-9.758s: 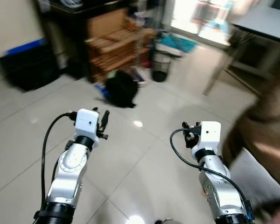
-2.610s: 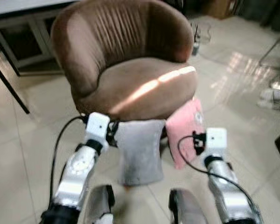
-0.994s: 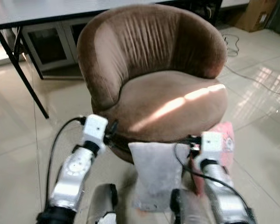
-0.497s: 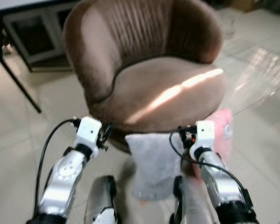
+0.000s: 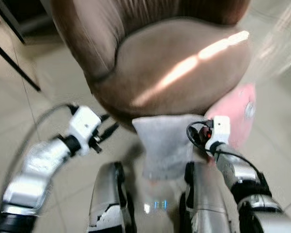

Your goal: Move the pillow to the sofa from floor

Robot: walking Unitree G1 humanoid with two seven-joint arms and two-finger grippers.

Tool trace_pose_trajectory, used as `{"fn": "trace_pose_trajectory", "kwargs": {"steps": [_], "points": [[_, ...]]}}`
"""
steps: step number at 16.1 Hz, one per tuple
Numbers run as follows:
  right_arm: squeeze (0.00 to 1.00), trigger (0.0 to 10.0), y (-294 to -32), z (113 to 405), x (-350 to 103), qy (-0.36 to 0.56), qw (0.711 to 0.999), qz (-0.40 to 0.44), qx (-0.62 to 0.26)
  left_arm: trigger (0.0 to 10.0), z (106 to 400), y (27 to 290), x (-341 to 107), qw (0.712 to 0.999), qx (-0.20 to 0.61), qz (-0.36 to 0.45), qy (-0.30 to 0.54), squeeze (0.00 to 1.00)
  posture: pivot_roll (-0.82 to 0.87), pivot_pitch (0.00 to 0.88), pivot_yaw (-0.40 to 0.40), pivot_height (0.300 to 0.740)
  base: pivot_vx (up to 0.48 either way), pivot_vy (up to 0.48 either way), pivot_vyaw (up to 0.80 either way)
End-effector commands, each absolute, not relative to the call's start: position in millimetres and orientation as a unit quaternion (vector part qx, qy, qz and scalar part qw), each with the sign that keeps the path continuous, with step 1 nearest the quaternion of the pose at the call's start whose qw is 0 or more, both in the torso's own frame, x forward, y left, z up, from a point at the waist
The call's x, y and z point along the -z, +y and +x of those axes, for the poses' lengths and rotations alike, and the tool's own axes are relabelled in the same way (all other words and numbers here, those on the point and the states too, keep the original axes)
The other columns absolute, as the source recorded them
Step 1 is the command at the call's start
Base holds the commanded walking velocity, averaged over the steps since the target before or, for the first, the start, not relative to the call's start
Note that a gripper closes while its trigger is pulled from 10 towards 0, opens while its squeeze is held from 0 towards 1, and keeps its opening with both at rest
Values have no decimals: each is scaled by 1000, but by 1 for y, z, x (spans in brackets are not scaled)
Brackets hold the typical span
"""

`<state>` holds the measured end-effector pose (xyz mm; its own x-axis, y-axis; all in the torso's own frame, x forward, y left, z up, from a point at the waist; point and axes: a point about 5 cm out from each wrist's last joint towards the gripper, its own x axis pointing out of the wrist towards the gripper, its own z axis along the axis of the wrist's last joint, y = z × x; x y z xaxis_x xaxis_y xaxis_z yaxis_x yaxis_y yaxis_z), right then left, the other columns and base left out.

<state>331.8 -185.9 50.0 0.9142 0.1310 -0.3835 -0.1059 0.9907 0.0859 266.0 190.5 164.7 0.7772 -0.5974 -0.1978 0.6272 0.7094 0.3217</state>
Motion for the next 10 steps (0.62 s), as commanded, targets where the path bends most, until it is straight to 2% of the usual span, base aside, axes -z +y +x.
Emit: {"fn": "trace_pose_trajectory", "kwargs": {"steps": [1, 5, 6, 8, 10], "points": [[1000, 10000, -185, 332, -49, 195, 977, 6, -84, 10000, 262, 194, -171, 920, 343, 182, 48, 0, 176, 427, 80, 570, 0, 0, 0], [1000, 10000, -156, 345, -70, 133, 954, -115, -244, 10000, 250, 203, -183, 918, 340, 195, 64, 0, 226, 441, 71, 570, 0, 0, 0], [1000, 10000, -154, 345, -71, 131, 952, -118, -248, 10000, 249, 204, -183, 918, 340, 195, 65, 0, 226, 441, 71, 570, 0, 0, 0], [1000, 10000, -139, 345, -72, 120, 932, -166, -300, 10000, 248, 205, -187, 917, 341, 194, 67, 0, 239, 442, 71, 570, 0, 0, 0], [1000, 10000, -118, 343, -71, 106, 897, -240, -355, 10000, 241, 207, -188, 912, 353, 193, 82, 0, 255, 440, 70, 570, 0, 0, 0]]}}
